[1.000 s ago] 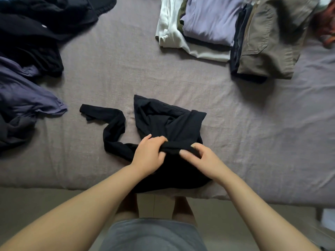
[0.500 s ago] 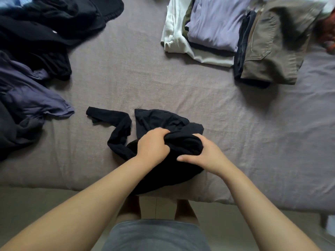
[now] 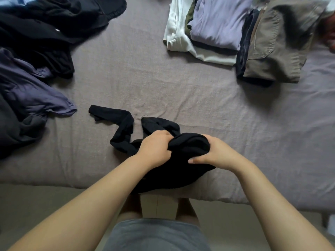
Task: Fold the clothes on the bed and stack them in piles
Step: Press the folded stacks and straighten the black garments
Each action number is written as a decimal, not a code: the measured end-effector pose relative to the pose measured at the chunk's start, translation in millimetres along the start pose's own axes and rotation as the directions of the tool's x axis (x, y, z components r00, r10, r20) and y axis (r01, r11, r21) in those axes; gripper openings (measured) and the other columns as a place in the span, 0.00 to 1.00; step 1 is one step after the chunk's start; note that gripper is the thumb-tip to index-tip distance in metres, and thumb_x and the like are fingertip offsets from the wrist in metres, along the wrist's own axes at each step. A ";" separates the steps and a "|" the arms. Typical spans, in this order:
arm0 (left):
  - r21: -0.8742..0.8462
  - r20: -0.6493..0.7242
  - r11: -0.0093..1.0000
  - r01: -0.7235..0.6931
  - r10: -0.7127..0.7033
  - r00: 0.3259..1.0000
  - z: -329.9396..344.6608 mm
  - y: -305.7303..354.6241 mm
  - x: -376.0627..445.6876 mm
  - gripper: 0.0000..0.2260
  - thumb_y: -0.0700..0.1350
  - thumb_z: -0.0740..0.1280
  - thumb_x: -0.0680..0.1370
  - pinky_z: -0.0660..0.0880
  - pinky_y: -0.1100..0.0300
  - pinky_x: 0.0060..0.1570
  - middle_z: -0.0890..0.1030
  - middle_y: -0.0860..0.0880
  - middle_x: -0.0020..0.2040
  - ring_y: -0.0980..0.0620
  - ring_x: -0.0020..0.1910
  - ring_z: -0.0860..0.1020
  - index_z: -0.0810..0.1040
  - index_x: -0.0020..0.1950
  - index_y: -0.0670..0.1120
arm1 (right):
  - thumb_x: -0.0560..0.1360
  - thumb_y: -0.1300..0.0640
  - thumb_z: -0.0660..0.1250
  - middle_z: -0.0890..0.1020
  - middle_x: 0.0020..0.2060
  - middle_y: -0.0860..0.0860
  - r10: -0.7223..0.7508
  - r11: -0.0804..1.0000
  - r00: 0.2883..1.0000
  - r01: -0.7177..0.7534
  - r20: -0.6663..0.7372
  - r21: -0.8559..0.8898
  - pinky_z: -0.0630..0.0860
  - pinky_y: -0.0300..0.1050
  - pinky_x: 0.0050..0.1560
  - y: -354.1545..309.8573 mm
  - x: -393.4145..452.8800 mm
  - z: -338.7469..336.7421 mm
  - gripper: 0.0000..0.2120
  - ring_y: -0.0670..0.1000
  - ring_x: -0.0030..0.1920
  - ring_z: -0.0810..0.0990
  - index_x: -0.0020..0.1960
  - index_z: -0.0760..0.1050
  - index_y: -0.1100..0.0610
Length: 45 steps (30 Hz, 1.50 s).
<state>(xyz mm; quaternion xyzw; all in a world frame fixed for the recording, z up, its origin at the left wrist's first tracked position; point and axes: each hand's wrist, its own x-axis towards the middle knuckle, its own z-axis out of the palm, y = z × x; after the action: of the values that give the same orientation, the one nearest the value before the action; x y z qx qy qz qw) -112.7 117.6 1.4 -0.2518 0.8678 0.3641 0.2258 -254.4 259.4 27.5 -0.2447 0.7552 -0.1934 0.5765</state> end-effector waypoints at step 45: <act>-0.996 -0.073 0.084 -0.018 -0.706 0.704 -108.4 -66.7 -6.6 0.07 0.48 0.64 0.80 0.76 0.53 0.40 0.78 0.48 0.44 0.51 0.41 0.77 0.74 0.44 0.49 | 0.74 0.58 0.70 0.80 0.39 0.53 0.622 0.451 0.623 0.211 -0.475 0.867 0.77 0.46 0.37 45.7 -38.7 -77.3 0.05 0.50 0.38 0.79 0.42 0.75 0.57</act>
<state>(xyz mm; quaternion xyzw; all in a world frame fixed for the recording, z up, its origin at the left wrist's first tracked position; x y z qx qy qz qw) -90.1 -2.0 39.2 -0.6377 0.3605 0.6608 -0.1633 -327.4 319.9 51.4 0.2927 0.7365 -0.5473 0.2689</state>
